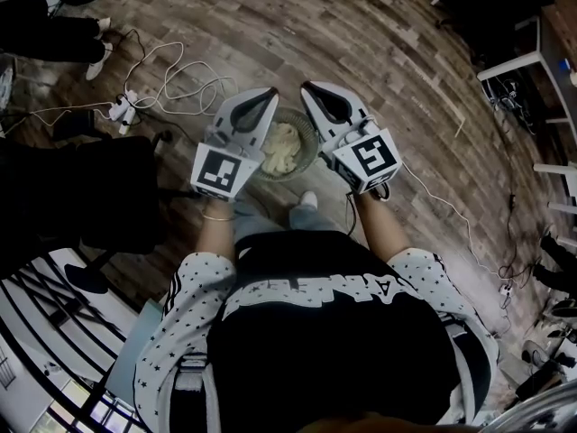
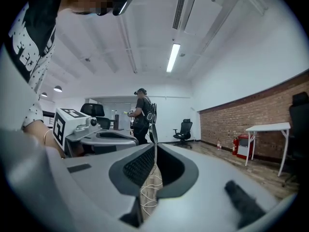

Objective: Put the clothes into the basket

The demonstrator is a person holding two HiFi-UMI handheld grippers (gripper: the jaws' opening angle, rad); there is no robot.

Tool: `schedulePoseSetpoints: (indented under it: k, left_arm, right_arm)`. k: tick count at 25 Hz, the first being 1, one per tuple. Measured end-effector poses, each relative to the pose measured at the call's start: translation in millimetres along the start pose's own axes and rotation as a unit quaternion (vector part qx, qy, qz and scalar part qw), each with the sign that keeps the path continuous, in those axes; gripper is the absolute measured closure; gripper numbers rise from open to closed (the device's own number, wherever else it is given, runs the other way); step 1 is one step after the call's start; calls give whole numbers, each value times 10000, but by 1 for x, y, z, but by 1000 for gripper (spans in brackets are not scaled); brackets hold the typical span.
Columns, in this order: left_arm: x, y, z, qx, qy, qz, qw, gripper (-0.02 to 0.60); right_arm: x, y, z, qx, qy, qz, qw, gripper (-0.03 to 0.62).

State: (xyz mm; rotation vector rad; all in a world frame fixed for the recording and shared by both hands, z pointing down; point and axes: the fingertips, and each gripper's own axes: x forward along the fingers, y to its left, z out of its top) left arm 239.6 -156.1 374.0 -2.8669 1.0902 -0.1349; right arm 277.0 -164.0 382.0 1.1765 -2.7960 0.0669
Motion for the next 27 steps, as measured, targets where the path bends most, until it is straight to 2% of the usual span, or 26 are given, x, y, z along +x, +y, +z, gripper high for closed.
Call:
schedulePoseSetpoints:
  k: [8, 16, 21, 27]
  left_arm:
    - [-1, -3, 9, 143, 54, 18, 9999, 568]
    - [-5, -5, 3, 245, 97, 69, 9996, 568]
    - [-7, -11, 10, 194, 36, 93, 9998, 568]
    - [-1, 2, -3, 152, 113, 34, 9998, 568]
  right_arm:
    - [-2, 4, 1, -20, 19, 60, 10000, 563]
    - [-3, 7, 4, -18, -15, 118, 9999, 563]
    - [-9, 10, 5, -41, -30, 143, 9999, 563]
    - [7, 2, 5, 20, -92, 136, 9999, 563]
